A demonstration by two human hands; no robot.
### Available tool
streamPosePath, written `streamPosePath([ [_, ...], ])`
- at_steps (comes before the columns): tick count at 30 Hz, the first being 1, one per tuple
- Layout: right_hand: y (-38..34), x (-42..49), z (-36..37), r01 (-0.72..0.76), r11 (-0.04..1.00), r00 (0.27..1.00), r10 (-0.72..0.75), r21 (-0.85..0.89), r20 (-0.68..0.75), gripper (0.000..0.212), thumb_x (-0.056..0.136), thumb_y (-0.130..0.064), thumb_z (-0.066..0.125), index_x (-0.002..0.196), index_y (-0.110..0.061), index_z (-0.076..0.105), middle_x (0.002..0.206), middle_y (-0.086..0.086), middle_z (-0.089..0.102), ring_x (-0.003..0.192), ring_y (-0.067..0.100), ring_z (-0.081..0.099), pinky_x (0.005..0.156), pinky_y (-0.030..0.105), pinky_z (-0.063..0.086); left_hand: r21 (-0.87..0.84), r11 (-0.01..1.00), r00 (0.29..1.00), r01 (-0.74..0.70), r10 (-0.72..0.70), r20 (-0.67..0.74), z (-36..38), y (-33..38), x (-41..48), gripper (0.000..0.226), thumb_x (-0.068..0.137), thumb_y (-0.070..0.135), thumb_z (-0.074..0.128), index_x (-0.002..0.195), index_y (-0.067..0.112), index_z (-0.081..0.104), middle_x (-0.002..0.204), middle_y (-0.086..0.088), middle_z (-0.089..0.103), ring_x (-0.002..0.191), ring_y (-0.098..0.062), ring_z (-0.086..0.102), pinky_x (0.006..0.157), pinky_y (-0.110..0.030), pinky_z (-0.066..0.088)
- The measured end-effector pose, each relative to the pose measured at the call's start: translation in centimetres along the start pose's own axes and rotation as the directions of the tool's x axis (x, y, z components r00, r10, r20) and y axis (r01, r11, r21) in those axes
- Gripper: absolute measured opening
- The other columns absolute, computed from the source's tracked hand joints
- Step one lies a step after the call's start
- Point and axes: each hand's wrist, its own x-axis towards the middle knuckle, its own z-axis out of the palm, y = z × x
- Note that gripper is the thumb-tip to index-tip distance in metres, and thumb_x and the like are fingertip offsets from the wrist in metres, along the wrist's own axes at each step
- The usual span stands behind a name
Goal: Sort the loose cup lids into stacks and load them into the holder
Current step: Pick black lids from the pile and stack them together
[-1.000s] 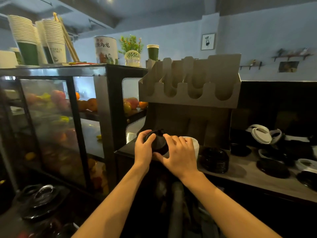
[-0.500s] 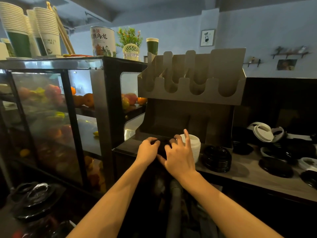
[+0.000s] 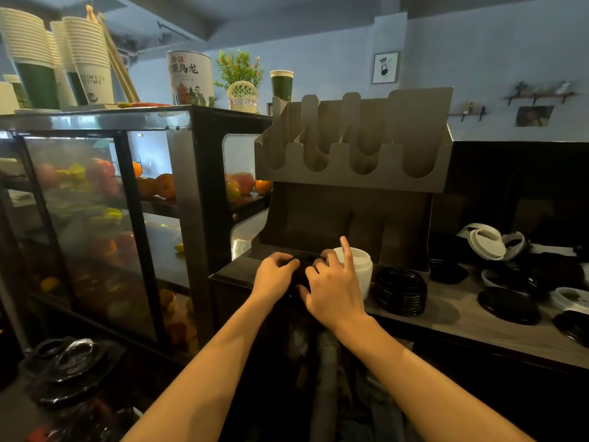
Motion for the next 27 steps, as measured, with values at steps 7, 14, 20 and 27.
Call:
streamPosePath([
  [7,0.1,-0.2,0.0,0.061,0.998,0.995,-0.061,0.006,0.073,0.030,0.086,-0.036,0.066,0.111,-0.020,0.070,0.106,0.002,0.074,0.117,0.027,0.061,0.118,0.053,-0.016,-0.019,0.998,0.999,0.054,-0.054,-0.008,0.0,0.0,0.4,0.022,0.097,0.015,0.062,0.118,0.020,0.063,0.107,0.002,0.065,0.091,-0.006,0.060,0.068,-0.020,0.044],
  [14,0.4,0.7,-0.8,0.175,0.984,0.974,-0.170,-0.020,0.149,0.034,0.100,-0.028,0.050,0.132,-0.020,0.058,0.120,0.003,0.069,0.120,0.025,0.059,0.113,0.047,-0.020,-0.013,0.999,0.998,0.050,-0.050,-0.022,-0.2,-0.5,0.8,0.015,0.096,0.018,0.065,0.109,0.024,0.062,0.105,0.003,0.065,0.091,-0.007,0.060,0.069,-0.021,0.044],
  [20,0.5,1.6,-1.0,0.212,0.977,0.957,-0.203,-0.025,0.209,0.043,0.096,-0.024,0.054,0.139,-0.019,0.051,0.126,0.004,0.066,0.126,0.024,0.055,0.122,0.049,-0.004,0.032,0.999,1.000,0.017,-0.017,-0.009,0.3,-0.5,0.7,0.024,0.098,0.014,0.057,0.122,0.018,0.061,0.111,0.000,0.067,0.092,-0.010,0.064,0.070,-0.023,0.047],
  [27,0.4,1.8,-1.6,0.161,0.985,0.947,-0.172,0.064,0.271,0.048,0.098,-0.028,0.050,0.144,-0.019,0.045,0.136,0.005,0.059,0.131,0.023,0.050,0.122,0.048,-0.001,-0.025,0.999,0.999,0.032,-0.032,0.020,0.0,0.4,-0.1,0.024,0.103,0.016,0.053,0.126,0.018,0.060,0.114,-0.002,0.065,0.090,-0.008,0.061,0.064,-0.019,0.043],
])
